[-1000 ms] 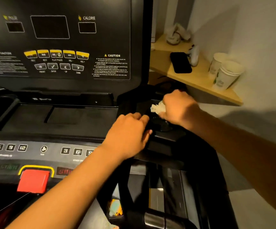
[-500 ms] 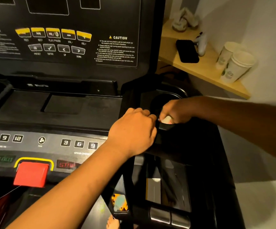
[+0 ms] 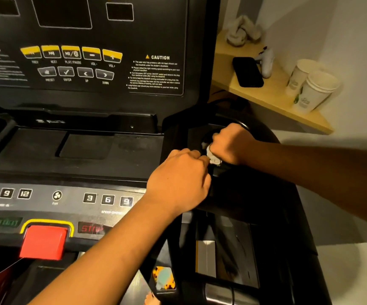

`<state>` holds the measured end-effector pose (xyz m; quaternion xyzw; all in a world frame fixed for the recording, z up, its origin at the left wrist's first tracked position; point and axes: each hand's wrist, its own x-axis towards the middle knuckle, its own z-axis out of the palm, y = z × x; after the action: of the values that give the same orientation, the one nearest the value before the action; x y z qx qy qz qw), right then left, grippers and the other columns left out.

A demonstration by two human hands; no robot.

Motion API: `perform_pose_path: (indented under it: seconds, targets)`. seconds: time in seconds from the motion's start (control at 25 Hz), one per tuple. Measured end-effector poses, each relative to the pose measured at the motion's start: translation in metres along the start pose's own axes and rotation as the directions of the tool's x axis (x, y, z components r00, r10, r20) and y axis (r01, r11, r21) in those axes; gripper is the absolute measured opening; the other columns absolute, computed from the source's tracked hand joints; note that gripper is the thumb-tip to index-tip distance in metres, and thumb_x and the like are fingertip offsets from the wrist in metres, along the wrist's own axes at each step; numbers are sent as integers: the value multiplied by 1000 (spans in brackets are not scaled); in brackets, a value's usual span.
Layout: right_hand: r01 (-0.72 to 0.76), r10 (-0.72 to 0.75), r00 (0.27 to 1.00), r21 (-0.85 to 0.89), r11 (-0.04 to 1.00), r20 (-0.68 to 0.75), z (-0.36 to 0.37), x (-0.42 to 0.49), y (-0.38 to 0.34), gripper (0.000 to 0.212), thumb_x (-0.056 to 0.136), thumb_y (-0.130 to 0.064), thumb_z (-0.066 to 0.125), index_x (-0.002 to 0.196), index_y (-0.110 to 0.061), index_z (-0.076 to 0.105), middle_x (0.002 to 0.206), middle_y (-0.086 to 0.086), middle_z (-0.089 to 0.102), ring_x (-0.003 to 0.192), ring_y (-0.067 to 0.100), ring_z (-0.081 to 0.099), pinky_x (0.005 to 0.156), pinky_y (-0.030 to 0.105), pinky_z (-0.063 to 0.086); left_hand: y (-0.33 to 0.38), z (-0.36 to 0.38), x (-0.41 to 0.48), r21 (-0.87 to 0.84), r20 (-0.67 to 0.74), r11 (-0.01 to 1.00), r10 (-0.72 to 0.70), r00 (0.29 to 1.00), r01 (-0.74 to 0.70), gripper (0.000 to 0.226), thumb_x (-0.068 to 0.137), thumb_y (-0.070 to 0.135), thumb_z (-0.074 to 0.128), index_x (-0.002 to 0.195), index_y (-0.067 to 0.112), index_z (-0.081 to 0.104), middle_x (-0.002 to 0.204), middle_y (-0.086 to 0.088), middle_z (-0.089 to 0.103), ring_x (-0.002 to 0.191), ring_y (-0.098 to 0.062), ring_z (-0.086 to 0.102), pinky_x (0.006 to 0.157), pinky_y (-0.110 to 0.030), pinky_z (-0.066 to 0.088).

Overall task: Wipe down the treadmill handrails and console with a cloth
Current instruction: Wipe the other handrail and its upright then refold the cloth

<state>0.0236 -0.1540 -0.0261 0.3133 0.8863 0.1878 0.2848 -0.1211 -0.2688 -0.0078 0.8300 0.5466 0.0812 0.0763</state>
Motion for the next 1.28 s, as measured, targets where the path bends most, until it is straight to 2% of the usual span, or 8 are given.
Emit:
perform_pose_path:
  seconds: [0.24,0.36,0.48,0.56,0.72,0.96,1.08,1.28]
  targets:
    - [-283,-33,759,375,883,650,-25,11,-3,33,96,-23,51,126,-10,54,110,11,60,98,26,62,79,32,50,2,6,1,-85,-26,995,-50,998,48,12,90,22,46,82,18,54,87,-7,57,87,-30,52,76,-32,36]
    - [-624,-23,746,710,326,666,-26,9,-6,16,99,-12,46,96,-6,60,78,6,55,63,16,53,52,23,44,0,11,3,-88,-104,996,-31,994,22,15,87,21,50,75,16,56,76,-6,56,73,-27,53,71,-32,35]
    - [-576,209,732,753,-318,649,-16,-1,-12,12,93,-11,57,83,-5,58,78,10,60,66,20,58,50,25,47,1,8,2,-70,-83,998,-12,996,7,19,92,22,47,95,12,64,90,-8,63,84,-28,57,76,-33,36]
    - [-585,379,725,805,-103,575,-8,6,-10,23,90,-21,63,95,2,64,91,17,64,82,29,62,60,28,48,1,4,4,-88,-7,995,-40,999,39,25,96,27,42,108,14,60,103,-5,62,94,-25,55,86,-32,39]
    - [-502,187,853,663,555,488,-12,12,-16,37,101,-19,43,132,1,51,138,19,50,129,32,45,98,28,34,2,-4,5,63,52,998,12,999,-15,29,98,31,39,113,16,59,112,-3,62,101,-22,56,87,-34,37]
    - [-91,65,952,73,993,298,-34,-19,-4,37,89,-30,59,125,-37,50,128,-7,57,115,14,59,81,23,47,-2,-2,0,-50,40,999,-6,999,8,21,97,31,46,104,18,61,98,-1,62,94,-19,56,78,-30,37]
    - [-256,226,965,309,916,131,-42,-39,24,18,84,-49,57,95,-35,60,94,-4,65,84,15,65,75,33,55,-4,-12,-13,-429,-72,902,-94,993,54,18,93,25,52,104,16,63,96,-3,59,92,-22,58,77,-35,51]
    - [116,419,902,993,-12,-100,-82,-102,-3,23,69,-32,77,85,-32,60,77,4,72,67,16,70,55,32,58,-4,-43,-59,-850,-130,510,-442,888,130,28,81,49,65,96,26,62,90,4,67,80,-15,66,75,-40,56]
